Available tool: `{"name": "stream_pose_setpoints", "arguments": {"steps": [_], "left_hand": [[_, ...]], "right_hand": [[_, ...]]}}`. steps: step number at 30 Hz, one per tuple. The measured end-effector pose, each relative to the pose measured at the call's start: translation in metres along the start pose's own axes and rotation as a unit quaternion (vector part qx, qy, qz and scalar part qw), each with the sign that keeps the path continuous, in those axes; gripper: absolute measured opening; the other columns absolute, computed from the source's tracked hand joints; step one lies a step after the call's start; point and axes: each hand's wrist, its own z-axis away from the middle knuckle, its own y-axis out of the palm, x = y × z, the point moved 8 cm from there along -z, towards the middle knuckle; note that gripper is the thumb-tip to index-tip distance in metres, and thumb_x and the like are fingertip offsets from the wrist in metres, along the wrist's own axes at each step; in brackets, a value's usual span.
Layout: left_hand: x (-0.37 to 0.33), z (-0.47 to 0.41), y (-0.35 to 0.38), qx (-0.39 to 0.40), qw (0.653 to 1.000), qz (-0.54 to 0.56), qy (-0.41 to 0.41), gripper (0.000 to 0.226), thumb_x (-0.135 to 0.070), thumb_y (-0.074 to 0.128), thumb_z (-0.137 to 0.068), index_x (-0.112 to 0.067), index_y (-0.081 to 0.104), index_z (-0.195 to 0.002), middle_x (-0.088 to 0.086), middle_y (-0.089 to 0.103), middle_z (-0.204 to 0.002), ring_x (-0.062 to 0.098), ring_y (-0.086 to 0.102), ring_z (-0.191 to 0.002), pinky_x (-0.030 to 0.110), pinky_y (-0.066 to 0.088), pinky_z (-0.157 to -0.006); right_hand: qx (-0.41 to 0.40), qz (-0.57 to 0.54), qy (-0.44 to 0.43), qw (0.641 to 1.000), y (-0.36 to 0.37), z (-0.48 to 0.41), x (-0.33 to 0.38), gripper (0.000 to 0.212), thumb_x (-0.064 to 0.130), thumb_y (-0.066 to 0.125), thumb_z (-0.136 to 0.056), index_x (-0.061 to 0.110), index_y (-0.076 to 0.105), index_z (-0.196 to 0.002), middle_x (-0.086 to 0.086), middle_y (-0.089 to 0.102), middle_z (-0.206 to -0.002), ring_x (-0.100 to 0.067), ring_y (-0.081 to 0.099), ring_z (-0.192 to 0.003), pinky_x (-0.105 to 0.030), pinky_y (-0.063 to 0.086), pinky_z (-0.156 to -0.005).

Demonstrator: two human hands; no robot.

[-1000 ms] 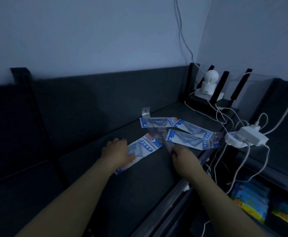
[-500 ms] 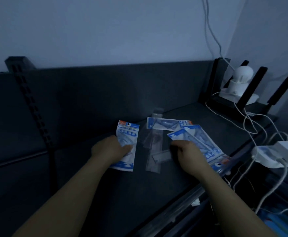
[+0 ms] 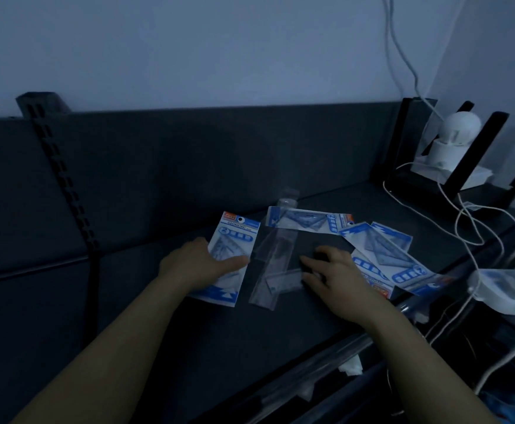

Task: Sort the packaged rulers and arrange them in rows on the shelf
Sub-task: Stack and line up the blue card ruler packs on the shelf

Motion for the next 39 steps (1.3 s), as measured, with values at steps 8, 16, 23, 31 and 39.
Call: {"name": "stream_pose_setpoints", "arguments": {"steps": [8, 16, 23, 31, 39], "left_hand": [[-0.006, 0.014, -0.001, -0.041, 0.998, -0.040, 0.021, 0.113, -0.084, 0.070, -0.039, -0.018, 0.046, -0.127, 0.002, 0.051, -0.128, 0.022, 0.051, -0.115, 0.036, 0.046, -0.094], [0.001, 0.011, -0.001, -0.005, 1.000, 0.018, 0.021, 0.098, -0.071, 0.079, -0.048, -0.018, 0.045, -0.123, 0.001, 0.052, -0.123, 0.020, 0.054, -0.109, 0.038, 0.049, -0.092], [-0.002, 0.003, -0.010, 0.014, 0.999, 0.029, 0.042, 0.042, -0.044, 0.073, -0.078, -0.016, 0.054, -0.103, 0.003, 0.062, -0.108, 0.016, 0.058, -0.089, 0.027, 0.045, -0.064], [0.025, -0.002, -0.037, -0.043, 0.992, -0.116, -0.037, 0.059, -0.051, 0.058, -0.086, -0.008, 0.046, -0.124, 0.016, 0.044, -0.132, 0.032, 0.047, -0.118, 0.037, 0.042, -0.091], [0.003, -0.006, -0.027, 0.012, 0.999, -0.040, -0.026, 0.063, -0.038, 0.078, -0.073, -0.008, 0.055, -0.123, 0.010, 0.062, -0.122, 0.024, 0.060, -0.108, 0.028, 0.049, -0.086]], "right_hand": [[-0.010, -0.147, -0.018, 0.989, 0.002, -0.015, 0.042, 0.050, 0.022, 0.057, -0.093, 0.016, 0.042, -0.140, -0.003, 0.026, -0.152, -0.015, 0.035, -0.135, -0.012, 0.023, -0.100], [-0.017, -0.056, 0.054, 0.997, -0.010, -0.004, -0.024, 0.032, 0.013, 0.046, -0.097, 0.002, 0.056, -0.125, -0.012, 0.049, -0.138, -0.025, 0.045, -0.127, -0.022, 0.029, -0.100], [-0.038, -0.042, -0.029, 0.998, -0.017, -0.004, 0.013, 0.034, 0.014, 0.054, -0.093, 0.009, 0.059, -0.126, -0.009, 0.051, -0.136, -0.022, 0.045, -0.127, -0.022, 0.030, -0.101], [-0.082, -0.026, 0.003, 0.996, -0.021, -0.008, 0.007, 0.030, 0.019, 0.054, -0.093, 0.009, 0.062, -0.120, -0.011, 0.053, -0.132, -0.026, 0.048, -0.122, -0.030, 0.032, -0.100], [0.006, 0.075, 0.270, 0.960, -0.021, 0.014, -0.081, 0.060, 0.059, 0.043, -0.089, 0.017, 0.044, -0.133, -0.015, 0.037, -0.145, -0.034, 0.032, -0.135, -0.049, 0.026, -0.109]]}}
